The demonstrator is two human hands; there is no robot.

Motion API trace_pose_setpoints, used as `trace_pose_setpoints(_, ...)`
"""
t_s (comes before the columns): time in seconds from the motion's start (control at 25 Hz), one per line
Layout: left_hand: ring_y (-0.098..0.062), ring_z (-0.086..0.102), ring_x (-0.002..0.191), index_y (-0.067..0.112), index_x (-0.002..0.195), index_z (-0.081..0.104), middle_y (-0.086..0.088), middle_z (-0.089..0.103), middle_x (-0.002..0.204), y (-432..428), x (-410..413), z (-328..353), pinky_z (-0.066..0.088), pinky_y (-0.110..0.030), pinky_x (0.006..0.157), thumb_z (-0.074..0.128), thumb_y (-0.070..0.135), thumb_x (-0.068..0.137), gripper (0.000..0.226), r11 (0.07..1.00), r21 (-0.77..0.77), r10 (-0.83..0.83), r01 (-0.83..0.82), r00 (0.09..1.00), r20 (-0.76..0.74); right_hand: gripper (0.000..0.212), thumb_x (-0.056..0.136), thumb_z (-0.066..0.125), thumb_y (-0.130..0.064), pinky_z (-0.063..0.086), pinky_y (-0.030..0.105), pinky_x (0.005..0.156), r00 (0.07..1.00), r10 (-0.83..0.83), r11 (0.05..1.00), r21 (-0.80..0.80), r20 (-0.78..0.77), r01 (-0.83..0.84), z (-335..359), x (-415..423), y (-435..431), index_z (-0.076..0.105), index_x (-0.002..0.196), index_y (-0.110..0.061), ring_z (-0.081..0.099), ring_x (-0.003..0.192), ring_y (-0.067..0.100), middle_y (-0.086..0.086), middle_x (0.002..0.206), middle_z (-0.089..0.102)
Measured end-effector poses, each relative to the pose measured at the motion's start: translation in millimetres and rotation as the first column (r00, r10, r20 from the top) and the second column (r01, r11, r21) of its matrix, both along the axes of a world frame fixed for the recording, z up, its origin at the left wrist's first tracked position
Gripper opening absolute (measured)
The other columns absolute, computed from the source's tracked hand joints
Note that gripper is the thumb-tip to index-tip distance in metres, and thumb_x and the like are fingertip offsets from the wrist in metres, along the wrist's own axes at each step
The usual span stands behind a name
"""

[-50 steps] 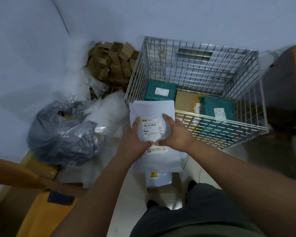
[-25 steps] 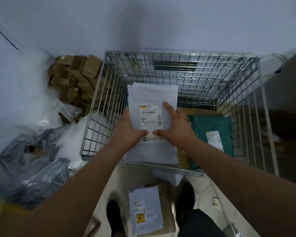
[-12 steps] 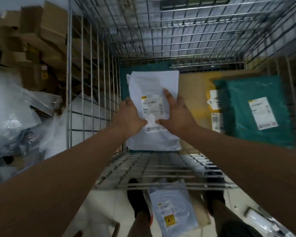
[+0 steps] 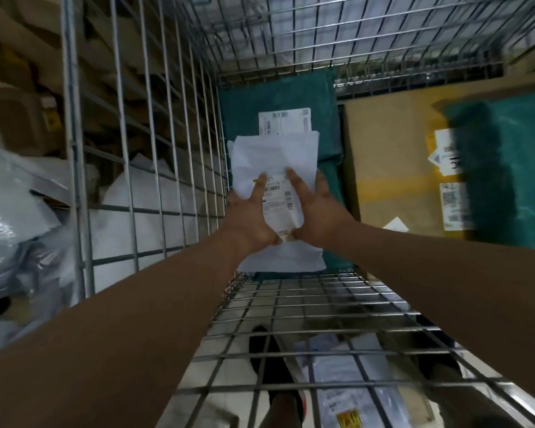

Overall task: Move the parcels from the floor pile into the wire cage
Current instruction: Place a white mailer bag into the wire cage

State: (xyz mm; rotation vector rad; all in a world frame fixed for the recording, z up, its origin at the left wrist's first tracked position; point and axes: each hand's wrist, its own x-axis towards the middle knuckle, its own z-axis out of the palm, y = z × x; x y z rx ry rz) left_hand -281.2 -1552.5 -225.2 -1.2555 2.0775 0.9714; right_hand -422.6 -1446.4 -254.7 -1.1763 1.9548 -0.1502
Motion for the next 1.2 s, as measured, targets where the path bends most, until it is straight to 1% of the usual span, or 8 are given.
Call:
trace_pose_setpoints(0.12, -0.038, 0.021, 0.148, 0.040, 0.155, -0.023, -0.022, 0.004, 0.164, 5, 12, -27, 0.030, -0.038, 0.117, 0.094, 0.045, 0.063, 0.149, 1.000, 0.025, -0.017, 0.015, 0.995, 0.094, 0.138, 0.072, 0.089, -0.042, 0.045, 0.051, 0.110, 0.998, 0.051, 0.998, 0.037, -0.029, -0.050, -22, 10, -5, -0.022, 0.154, -0.049, 0.039, 0.139, 0.046, 0.020, 0.164, -0.012)
trace_pose_setpoints(0.24, -0.039, 0.016, 0.150, 0.041, 0.152, -0.030, -0.024, -0.007, 0.164, 13, 13, -39, 0.024, -0.041, 0.121, 0.092, 0.047, 0.066, 0.149, 0.997, 0.071, -0.035, 0.024, 0.985, 0.167, 0.134, 0.072, 0.088, -0.042, 0.043, 0.052, 0.111, 0.996, 0.073, 0.994, 0.080, -0.046, -0.069, -37, 18, -1, -0.016, 0.157, -0.045, 0.036, 0.140, 0.046, 0.023, 0.164, -0.006)
trace_pose_setpoints(0.56, -0.041, 0.013, 0.153, 0.045, 0.148, -0.031, -0.025, -0.016, 0.165, 13, 15, -51, 0.029, -0.047, 0.117, 0.089, 0.028, 0.076, 0.141, 0.995, 0.096, 0.017, -0.030, 0.991, 0.134, 0.136, 0.078, 0.086, -0.039, 0.049, 0.044, 0.105, 0.977, 0.211, 0.963, 0.182, -0.040, -0.201, -54, 25, -1, -0.026, 0.156, -0.036, 0.052, 0.128, 0.044, 0.024, 0.161, -0.030)
trace_pose_setpoints(0.68, -0.046, 0.023, 0.148, 0.050, 0.149, -0.027, -0.025, -0.018, 0.163, 22, 9, -56, 0.031, -0.052, 0.118, 0.088, 0.028, 0.077, 0.137, 0.993, 0.105, 0.043, -0.057, 0.991, 0.127, 0.134, 0.081, 0.082, -0.041, 0.047, 0.048, 0.107, 0.980, 0.192, 0.950, 0.257, -0.041, -0.176, -56, 33, 0, -0.030, 0.154, -0.036, 0.050, 0.130, 0.046, 0.024, 0.161, -0.031)
trace_pose_setpoints(0.8, -0.046, 0.021, 0.149, 0.051, 0.151, -0.022, -0.022, -0.023, 0.163, 20, 9, -51, 0.030, -0.053, 0.119, 0.087, 0.028, 0.079, 0.132, 0.994, 0.111, 0.011, -0.022, 0.995, 0.101, 0.132, 0.084, 0.081, -0.038, 0.047, 0.050, 0.107, 0.984, 0.175, 0.950, 0.268, -0.032, -0.160, -48, 25, -1, -0.031, 0.153, -0.040, 0.042, 0.137, 0.048, 0.024, 0.161, -0.031)
trace_pose_setpoints(0.96, -0.040, 0.025, 0.149, 0.044, 0.157, -0.013, -0.023, -0.011, 0.165, 6, 9, -11, 0.032, -0.039, 0.117, 0.086, 0.022, 0.081, 0.127, 1.000, -0.004, -0.022, 0.023, 0.996, 0.084, 0.127, 0.085, 0.081, -0.038, 0.047, 0.045, 0.107, 0.980, 0.190, 0.968, 0.178, -0.055, -0.178, -3, 0, -4, -0.024, 0.157, -0.038, 0.040, 0.140, 0.044, 0.021, 0.166, -0.020)
trace_pose_setpoints(1.12, -0.037, 0.035, 0.142, 0.033, 0.162, 0.002, -0.021, 0.021, 0.159, 0, 0, 59, 0.036, -0.038, 0.115, 0.089, 0.026, 0.076, 0.123, 0.996, -0.079, -0.040, 0.040, 0.999, 0.002, 0.117, 0.086, 0.078, -0.042, 0.039, 0.044, 0.115, 0.968, 0.238, 0.971, -0.001, -0.081, -0.239, 61, -35, 2, -0.009, 0.162, -0.029, 0.031, 0.147, 0.041, 0.018, 0.168, 0.001)
trace_pose_setpoints(1.2, -0.034, 0.041, 0.137, 0.030, 0.162, 0.012, -0.018, 0.032, 0.153, 6, -9, 93, 0.039, -0.036, 0.111, 0.088, 0.026, 0.077, 0.114, 0.996, -0.092, 0.016, -0.021, 0.998, -0.055, 0.113, 0.085, 0.078, -0.043, 0.037, 0.045, 0.117, 0.969, 0.239, 0.968, -0.066, -0.066, -0.243, 89, -50, 7, -0.002, 0.163, -0.028, 0.030, 0.148, 0.039, 0.017, 0.167, 0.011)
